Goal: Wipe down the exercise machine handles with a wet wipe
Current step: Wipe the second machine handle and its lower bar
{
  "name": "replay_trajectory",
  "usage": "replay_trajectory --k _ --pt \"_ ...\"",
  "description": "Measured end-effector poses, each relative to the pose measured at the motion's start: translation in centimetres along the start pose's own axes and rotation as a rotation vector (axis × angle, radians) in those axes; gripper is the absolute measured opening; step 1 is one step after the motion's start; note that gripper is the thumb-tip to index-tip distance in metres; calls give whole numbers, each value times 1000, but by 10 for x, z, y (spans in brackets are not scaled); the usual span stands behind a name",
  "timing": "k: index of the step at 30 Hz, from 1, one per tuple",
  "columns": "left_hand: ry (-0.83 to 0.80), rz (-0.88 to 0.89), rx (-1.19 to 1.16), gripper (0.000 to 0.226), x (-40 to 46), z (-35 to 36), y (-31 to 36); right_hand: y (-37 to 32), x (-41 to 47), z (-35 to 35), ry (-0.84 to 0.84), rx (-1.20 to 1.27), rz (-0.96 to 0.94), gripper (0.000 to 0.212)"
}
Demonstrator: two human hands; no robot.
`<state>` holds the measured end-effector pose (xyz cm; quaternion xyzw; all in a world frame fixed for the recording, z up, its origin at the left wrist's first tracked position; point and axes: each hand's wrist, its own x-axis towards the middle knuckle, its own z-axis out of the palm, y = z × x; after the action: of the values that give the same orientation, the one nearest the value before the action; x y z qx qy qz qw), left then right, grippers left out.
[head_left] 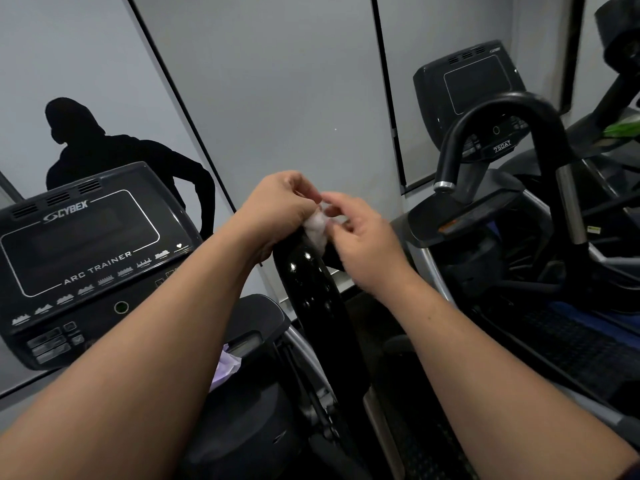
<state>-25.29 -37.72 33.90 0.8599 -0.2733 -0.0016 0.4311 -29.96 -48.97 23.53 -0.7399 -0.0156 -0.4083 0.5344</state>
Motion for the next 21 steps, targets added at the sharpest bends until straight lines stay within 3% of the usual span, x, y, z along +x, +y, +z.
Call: replay_trajectory --k 3,7,9,11,14,18,21 --pt "72 -14 -30 27 -7 -2 4 -10 6 9 -75 56 -8 39" --pt "106 -1 94 26 -15 -5 7 -18 8 13 -142 390 100 27" --pt "138 6 149 23 -18 -6 7 -20 10 16 -142 411 132 22" --pt "178 31 207 17 -22 -5 6 -16 9 14 -124 211 132 12" --pt "196 72 301 14 -29 -8 5 4 0 2 -64 -323 65 8" --pt "182 90 450 21 -32 -11 5 0 1 14 -8 -417 60 11" --pt "206 104 541 23 -34 -8 6 -7 6 20 -62 -439 50 15"
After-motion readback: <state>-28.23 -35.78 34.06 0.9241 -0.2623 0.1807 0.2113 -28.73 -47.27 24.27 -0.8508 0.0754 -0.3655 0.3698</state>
